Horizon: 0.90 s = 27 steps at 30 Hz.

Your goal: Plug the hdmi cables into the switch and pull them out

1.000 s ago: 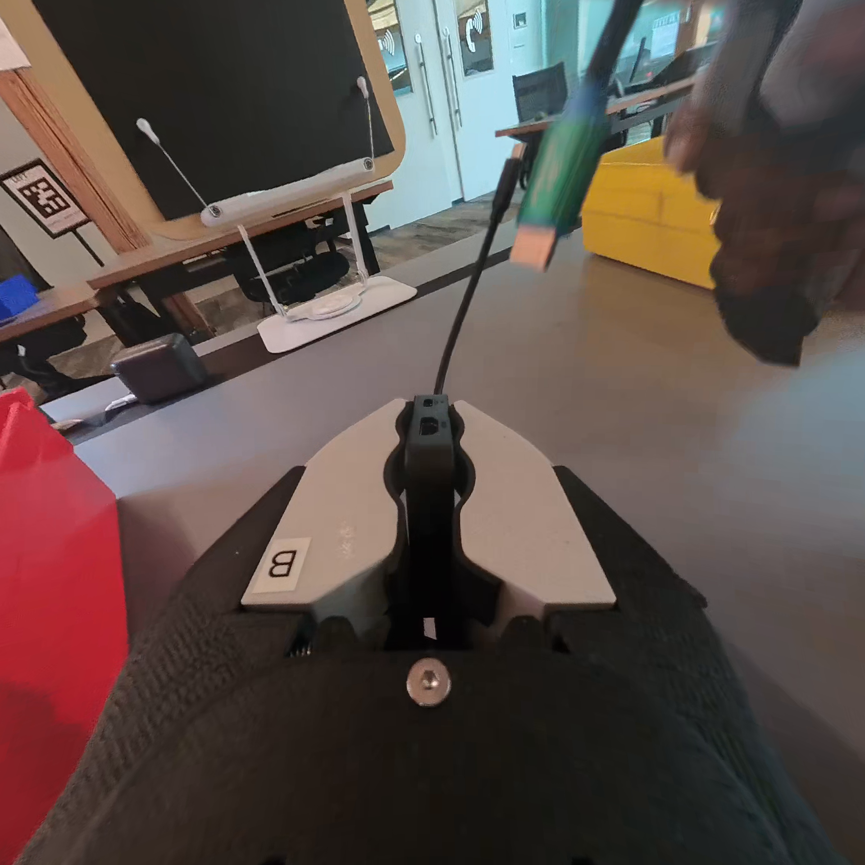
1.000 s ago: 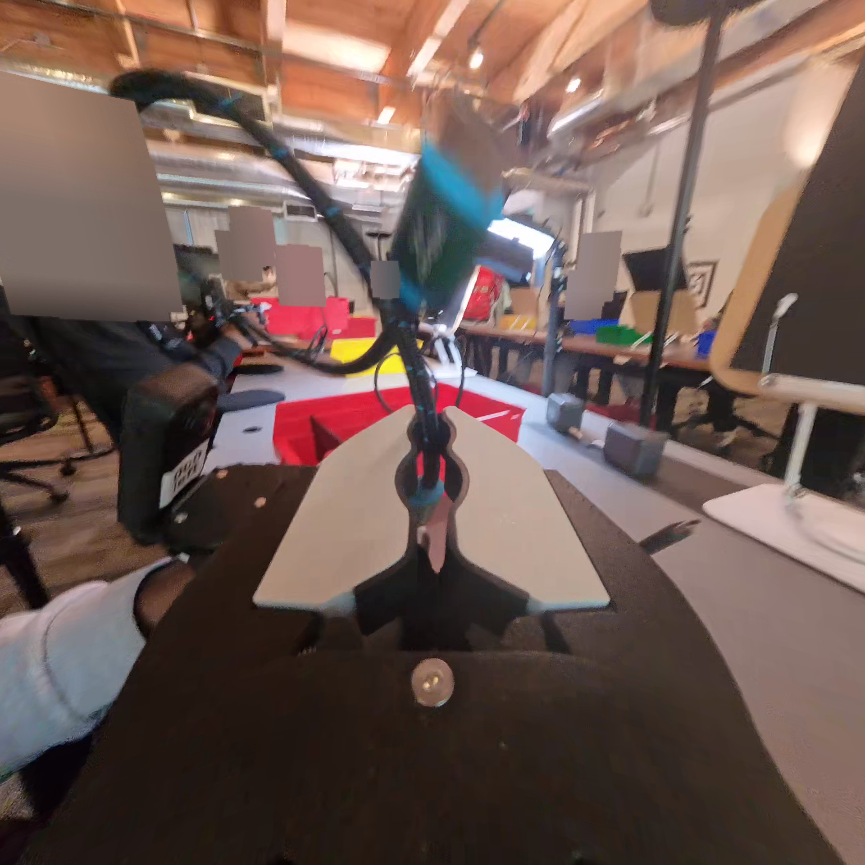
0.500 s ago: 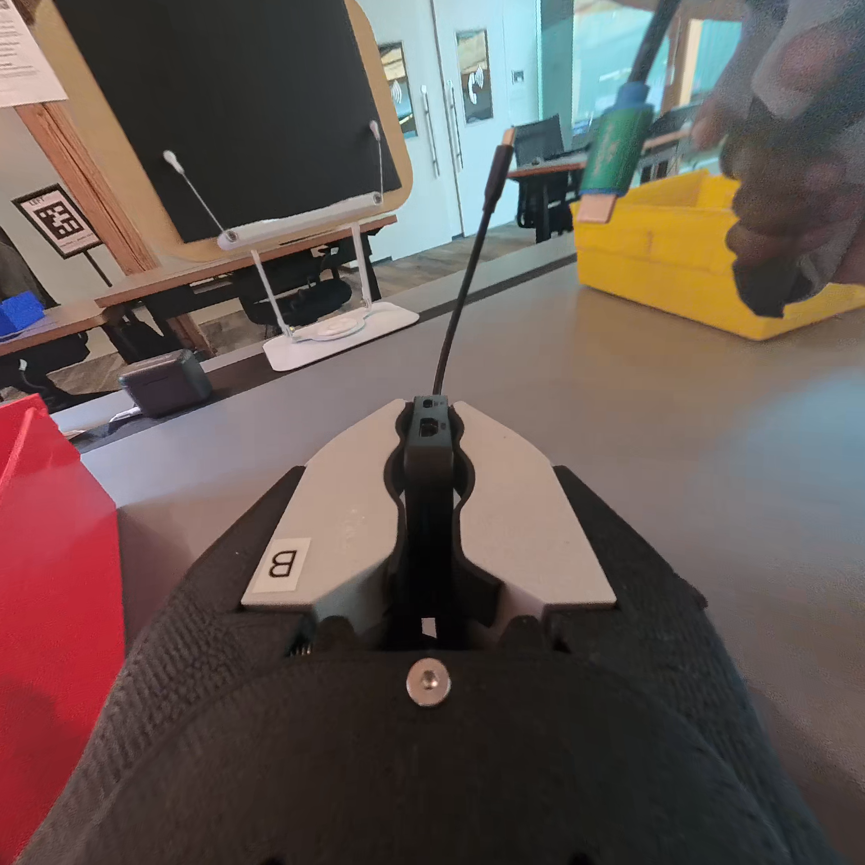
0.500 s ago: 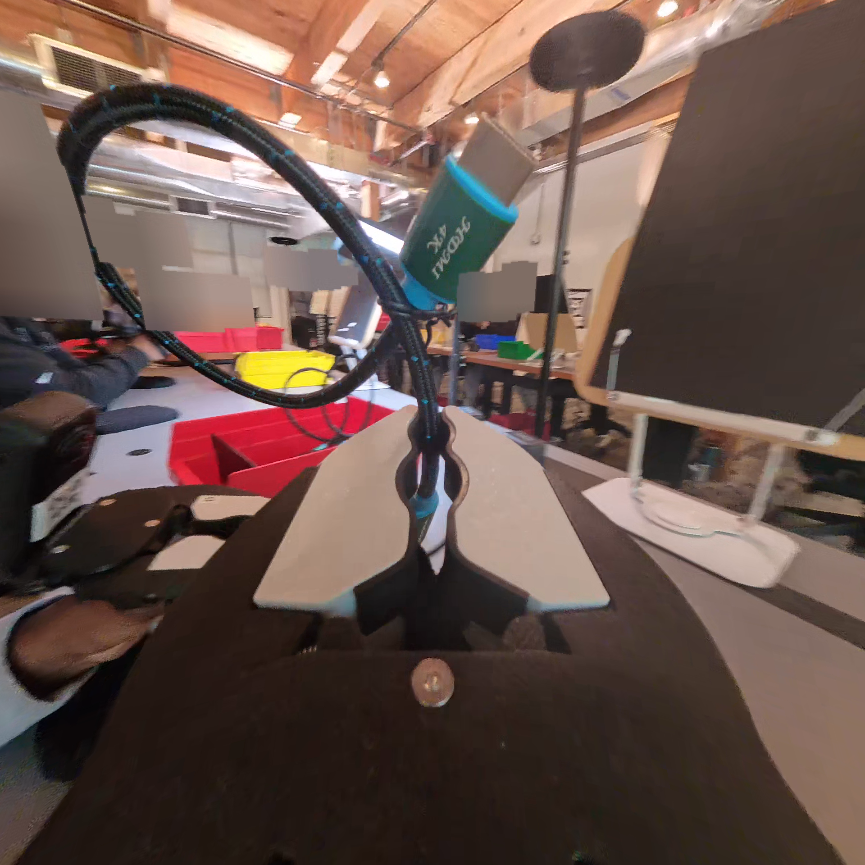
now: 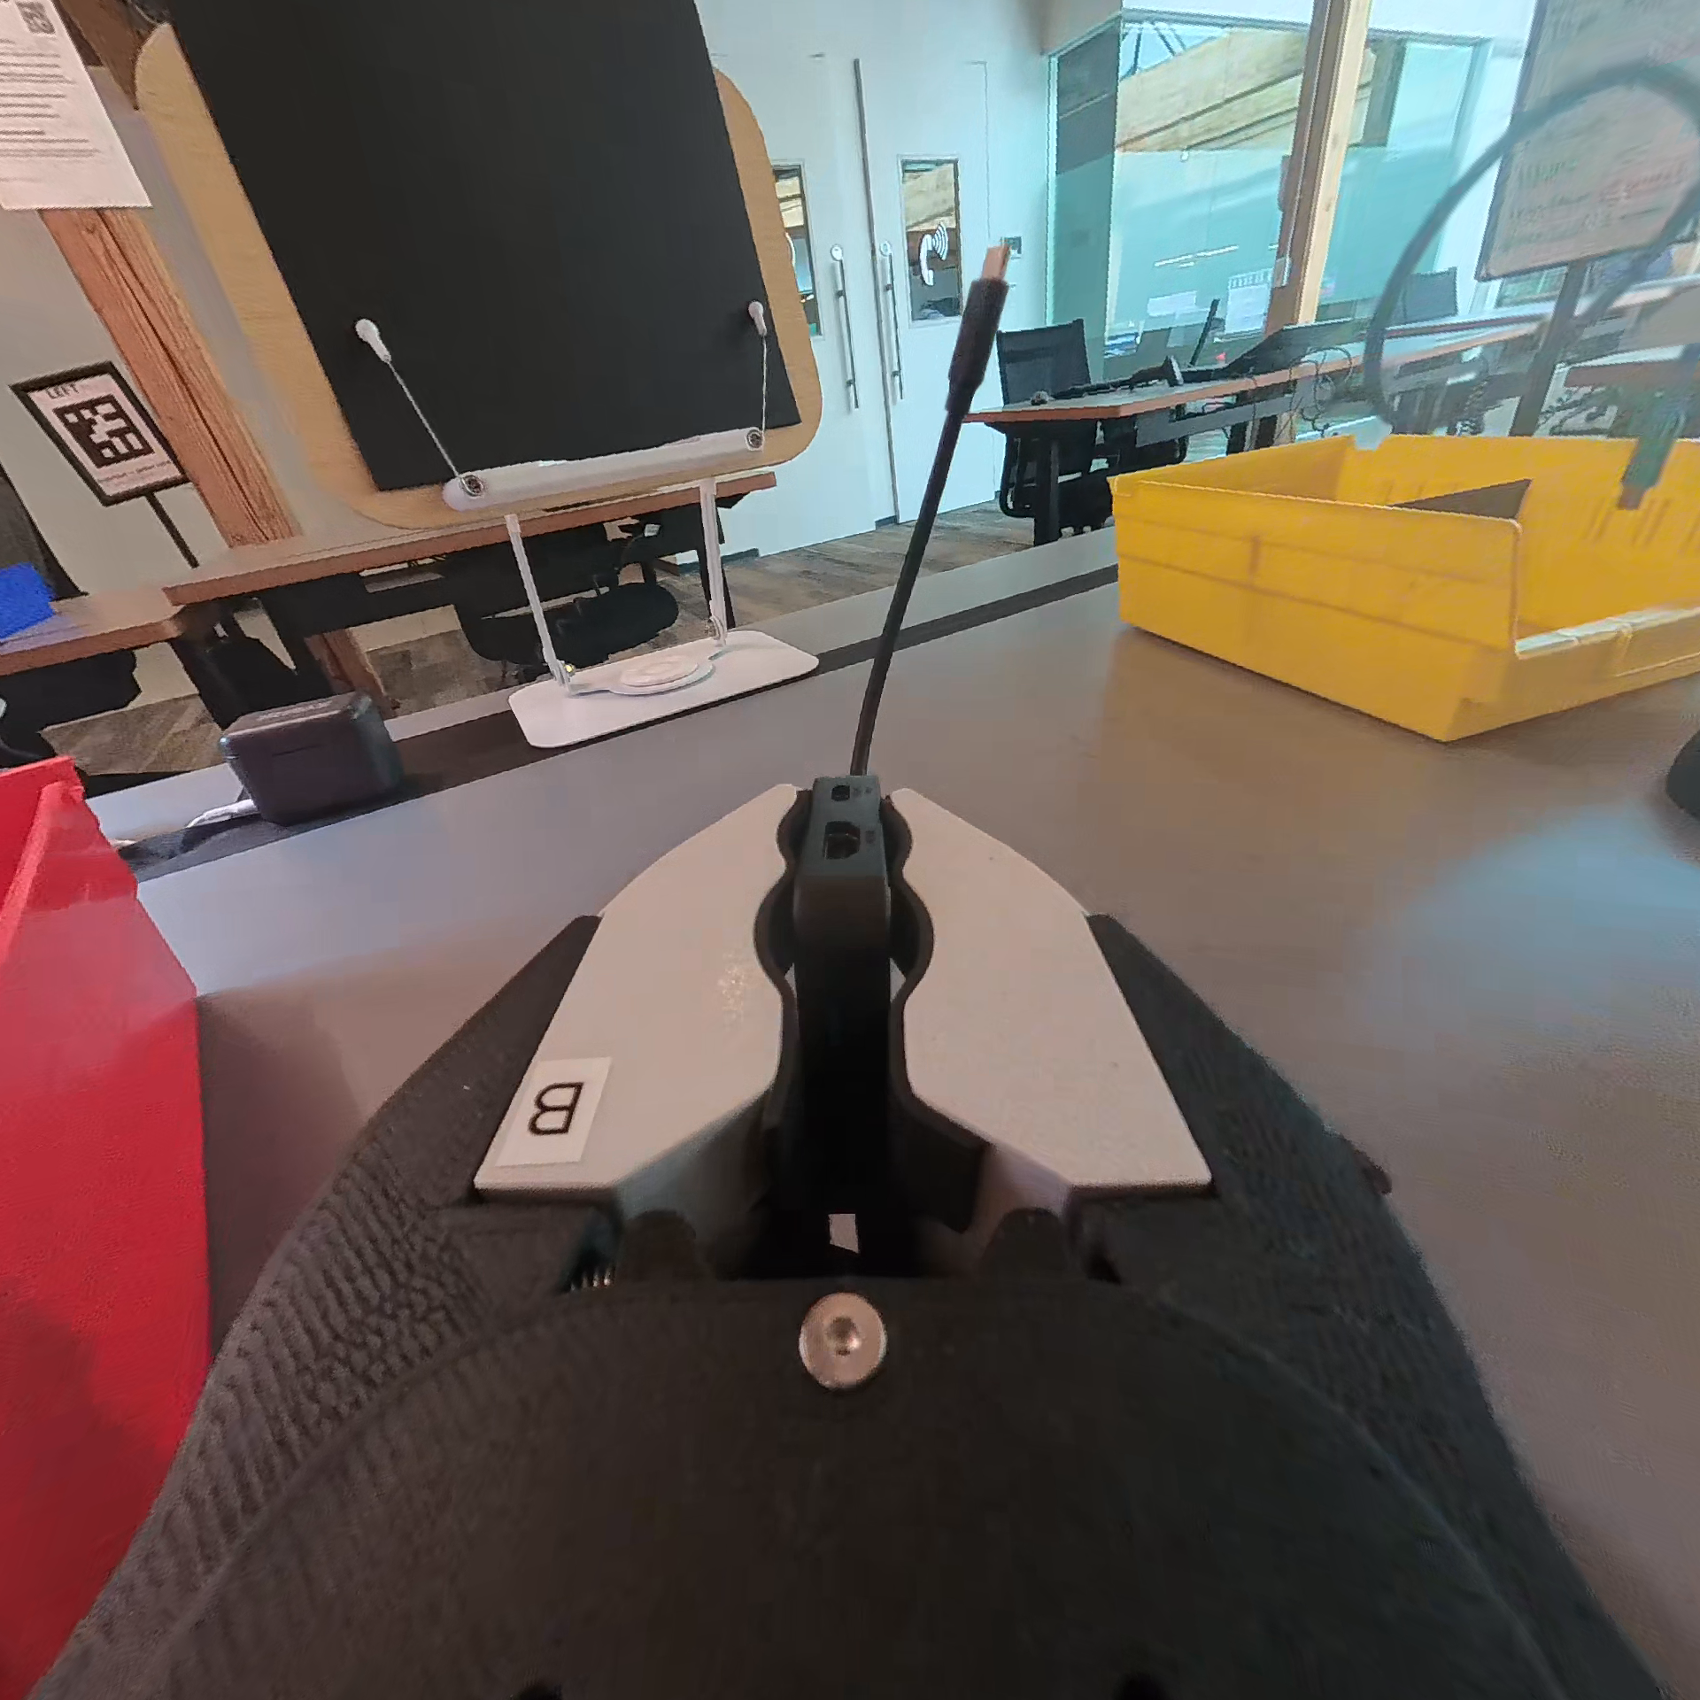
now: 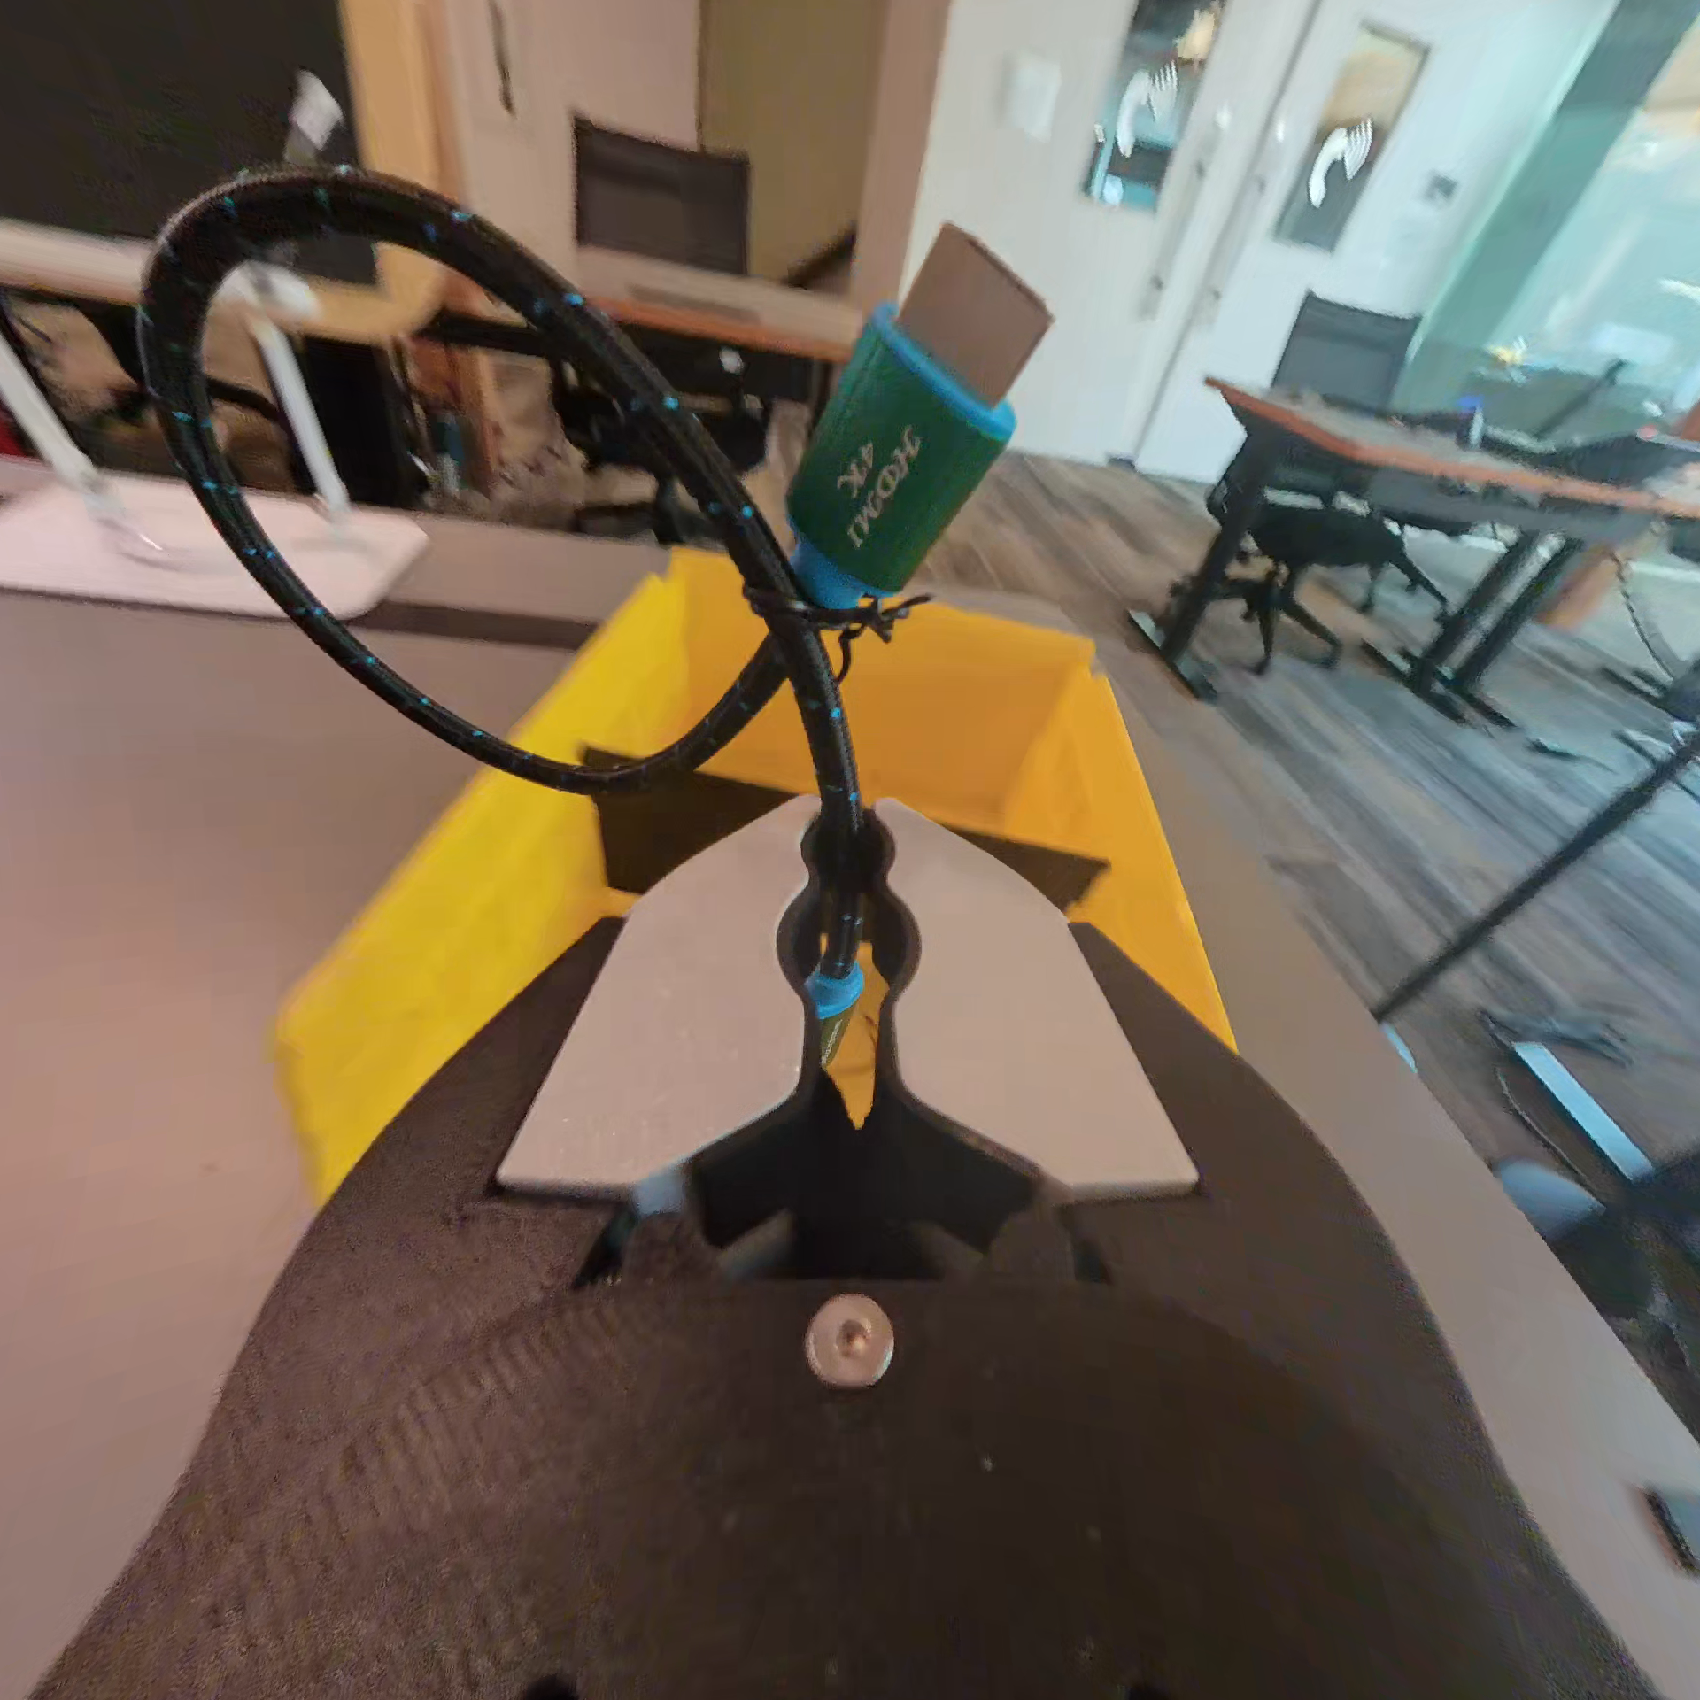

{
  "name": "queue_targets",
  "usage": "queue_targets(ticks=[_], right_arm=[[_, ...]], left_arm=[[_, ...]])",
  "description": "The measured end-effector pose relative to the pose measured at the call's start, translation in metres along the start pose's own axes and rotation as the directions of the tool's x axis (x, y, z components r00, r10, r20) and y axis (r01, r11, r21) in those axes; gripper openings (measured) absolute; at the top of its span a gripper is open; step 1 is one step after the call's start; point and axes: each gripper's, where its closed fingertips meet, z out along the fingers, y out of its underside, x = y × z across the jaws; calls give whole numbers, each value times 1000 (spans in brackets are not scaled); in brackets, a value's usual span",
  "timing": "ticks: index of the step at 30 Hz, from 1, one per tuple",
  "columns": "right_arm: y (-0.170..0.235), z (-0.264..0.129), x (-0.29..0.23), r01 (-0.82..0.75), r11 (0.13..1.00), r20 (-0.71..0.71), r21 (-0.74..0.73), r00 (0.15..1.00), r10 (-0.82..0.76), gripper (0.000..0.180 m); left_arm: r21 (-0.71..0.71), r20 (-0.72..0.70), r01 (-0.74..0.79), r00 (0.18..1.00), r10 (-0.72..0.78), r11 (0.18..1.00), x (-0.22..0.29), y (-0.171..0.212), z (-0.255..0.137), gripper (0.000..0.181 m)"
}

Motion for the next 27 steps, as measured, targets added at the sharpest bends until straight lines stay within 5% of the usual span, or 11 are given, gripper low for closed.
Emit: queue_targets(ticks=[10, 15, 19, 21, 23, 25, 27], right_arm=[[82, 19, 14, 33, 941, -9, -335, 999, -38, 19], [53, 12, 8, 20, 979, -41, -205, 999, -29, 30], [-10, -16, -79, -77, 990, 287, 119, 957, 40, 41], [-36, -46, -152, -217, 958, 590, 185, 804, 69, 40], [-44, -82, -226, -323, 941, 842, 100, 532, 93, 42], [-36, -116, -289, -297, 954, 965, -25, 241, 100, 50], [-27, -140, -338, -244, 961, 988, -127, 55, 145, 52]], left_arm=[[-2, -4, -5, 1000, 5, 1000, 1, 1, 0, 13], [20, -3, 23, 1000, -23, 1000, -2, -2, -2, 13], [101, -20, 96, 995, -95, 990, -6, -13, -8, 13], [195, -90, 188, 981, -173, 963, -5, -26, -15, 13], [294, -265, 372, 917, -299, 880, 2, -44, -26, 14], [319, -474, 603, 769, -428, 731, 1, -60, -39, 12], [258, -638, 783, 578, -509, 566, -6, -67, -50, 13]])
